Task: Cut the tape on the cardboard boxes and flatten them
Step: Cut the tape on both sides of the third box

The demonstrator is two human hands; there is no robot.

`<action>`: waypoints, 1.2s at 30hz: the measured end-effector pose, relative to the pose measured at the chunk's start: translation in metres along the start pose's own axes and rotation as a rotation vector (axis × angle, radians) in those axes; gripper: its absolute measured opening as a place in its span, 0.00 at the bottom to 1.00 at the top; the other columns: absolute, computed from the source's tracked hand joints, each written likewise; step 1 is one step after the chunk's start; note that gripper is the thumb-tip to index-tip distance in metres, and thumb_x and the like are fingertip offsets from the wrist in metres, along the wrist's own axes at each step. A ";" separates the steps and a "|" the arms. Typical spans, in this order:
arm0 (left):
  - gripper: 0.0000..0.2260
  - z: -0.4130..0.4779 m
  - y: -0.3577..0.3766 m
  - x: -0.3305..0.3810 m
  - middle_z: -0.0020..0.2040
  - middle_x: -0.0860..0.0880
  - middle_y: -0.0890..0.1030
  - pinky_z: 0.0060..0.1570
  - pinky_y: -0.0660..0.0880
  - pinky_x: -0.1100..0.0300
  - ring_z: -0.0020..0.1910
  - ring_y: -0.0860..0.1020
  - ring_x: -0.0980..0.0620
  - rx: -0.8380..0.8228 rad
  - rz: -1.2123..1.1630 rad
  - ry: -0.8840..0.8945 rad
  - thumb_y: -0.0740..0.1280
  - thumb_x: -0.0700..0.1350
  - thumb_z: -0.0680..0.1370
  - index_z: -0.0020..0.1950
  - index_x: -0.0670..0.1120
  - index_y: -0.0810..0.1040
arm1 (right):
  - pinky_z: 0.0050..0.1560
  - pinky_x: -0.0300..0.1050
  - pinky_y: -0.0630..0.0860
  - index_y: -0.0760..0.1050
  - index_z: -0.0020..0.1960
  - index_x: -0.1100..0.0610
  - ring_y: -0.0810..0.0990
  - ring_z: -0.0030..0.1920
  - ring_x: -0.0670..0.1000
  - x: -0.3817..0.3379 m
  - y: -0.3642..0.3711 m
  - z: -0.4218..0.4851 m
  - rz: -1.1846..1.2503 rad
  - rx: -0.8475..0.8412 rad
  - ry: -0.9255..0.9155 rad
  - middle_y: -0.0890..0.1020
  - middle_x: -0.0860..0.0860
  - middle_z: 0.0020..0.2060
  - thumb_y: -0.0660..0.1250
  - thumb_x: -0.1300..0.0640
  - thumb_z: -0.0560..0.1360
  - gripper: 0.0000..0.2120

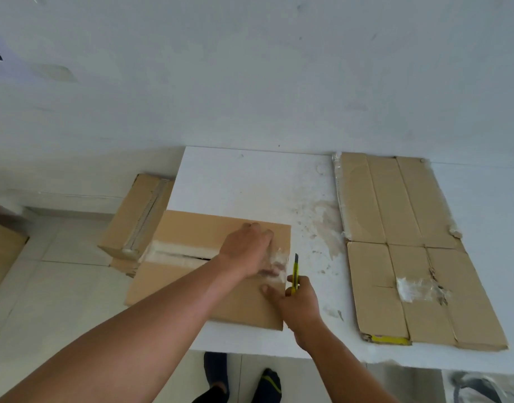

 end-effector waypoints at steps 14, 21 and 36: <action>0.48 -0.033 -0.015 -0.184 0.82 0.55 0.38 0.70 0.58 0.33 0.79 0.51 0.37 -0.160 0.086 -0.280 0.64 0.77 0.67 0.80 0.65 0.43 | 0.37 0.41 0.73 0.73 0.60 0.54 0.79 0.46 0.47 -0.132 -0.018 0.096 -0.564 0.174 -0.255 0.80 0.45 0.48 0.80 0.40 0.63 0.33; 0.53 -0.027 -0.019 -0.201 0.79 0.45 0.50 0.59 0.71 0.36 0.71 0.64 0.36 -0.109 0.130 -0.481 0.55 0.82 0.65 0.81 0.58 0.40 | 0.55 0.52 0.76 0.69 0.68 0.57 0.75 0.61 0.57 -0.188 0.010 0.095 -0.734 0.408 -0.356 0.73 0.53 0.59 0.75 0.45 0.71 0.31; 0.55 -0.001 -0.011 -0.127 0.76 0.35 0.62 0.63 0.72 0.53 0.71 0.70 0.41 -0.271 -0.139 -0.377 0.65 0.69 0.75 0.79 0.33 0.38 | 0.59 0.52 0.76 0.69 0.73 0.49 0.76 0.61 0.59 -0.138 0.003 0.076 -0.613 0.352 -0.144 0.79 0.54 0.59 0.70 0.51 0.75 0.27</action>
Point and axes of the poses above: each hand's wrist, its own z-axis towards the middle knuckle, its own y-axis out of the palm, x = y × z, the point moved 9 cm from there along z, towards the middle knuckle
